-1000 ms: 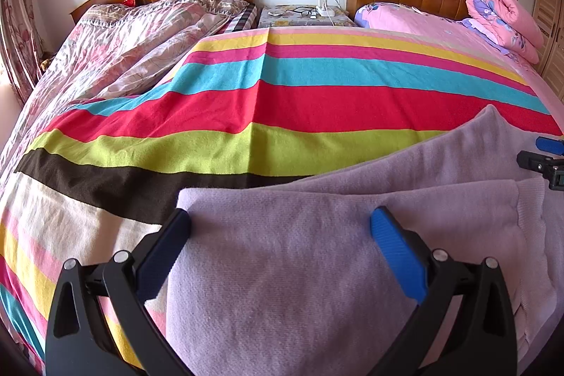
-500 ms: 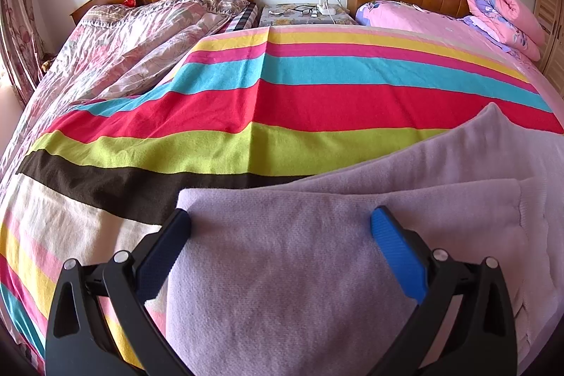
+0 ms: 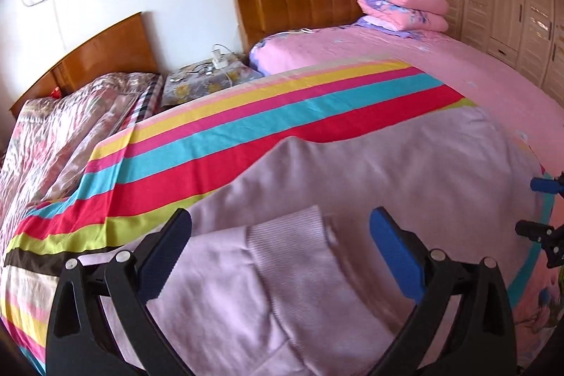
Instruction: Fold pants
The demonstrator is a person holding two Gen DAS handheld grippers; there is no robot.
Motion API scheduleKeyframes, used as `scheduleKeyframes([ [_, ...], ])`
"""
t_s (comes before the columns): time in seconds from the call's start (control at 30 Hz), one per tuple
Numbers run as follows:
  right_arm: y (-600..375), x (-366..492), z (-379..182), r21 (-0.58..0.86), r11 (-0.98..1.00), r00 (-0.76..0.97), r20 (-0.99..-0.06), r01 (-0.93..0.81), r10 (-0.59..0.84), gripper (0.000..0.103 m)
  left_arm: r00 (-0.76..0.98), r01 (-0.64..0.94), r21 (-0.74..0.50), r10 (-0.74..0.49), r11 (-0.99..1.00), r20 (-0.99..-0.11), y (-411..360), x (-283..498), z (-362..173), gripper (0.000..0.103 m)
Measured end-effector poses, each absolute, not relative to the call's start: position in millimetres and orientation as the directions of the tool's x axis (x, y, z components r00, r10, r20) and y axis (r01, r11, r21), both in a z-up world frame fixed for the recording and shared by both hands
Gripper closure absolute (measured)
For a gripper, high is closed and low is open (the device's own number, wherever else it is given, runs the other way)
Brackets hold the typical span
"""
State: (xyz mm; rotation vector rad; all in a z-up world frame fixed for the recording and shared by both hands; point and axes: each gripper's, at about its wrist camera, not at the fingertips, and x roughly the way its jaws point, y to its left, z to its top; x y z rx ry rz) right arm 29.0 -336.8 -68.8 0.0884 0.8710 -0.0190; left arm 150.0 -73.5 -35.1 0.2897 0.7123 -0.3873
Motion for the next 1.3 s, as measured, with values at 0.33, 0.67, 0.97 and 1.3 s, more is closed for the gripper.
scheduleKeyframes([
  [0.33,-419.7,-29.0,-67.4,0.434,0.866,0.740,-0.662,0.248,0.120,0.007,0.623,0.487,0.195,-0.182,0.851,-0.761,-105.6,149.9,-102.7,0.001],
  [0.67,-432.3,14.6,-88.8,0.553,0.767,0.709,-0.680,0.326,0.188,0.011,0.607,0.488,0.165,-0.198,0.857,-0.770,-101.5,156.0,-102.1,0.001],
  [0.97,-411.8,20.2,-88.6,0.560,0.771,0.651,-0.713,0.303,0.261,0.020,0.602,0.494,0.142,-0.219,0.858,-0.767,-100.2,155.7,-98.8,0.001],
  [1.3,-415.5,11.3,-95.0,0.643,0.650,0.763,-0.630,0.404,0.149,0.080,0.703,0.449,-0.012,-0.361,0.894,-0.612,-34.9,133.1,-34.5,0.002],
])
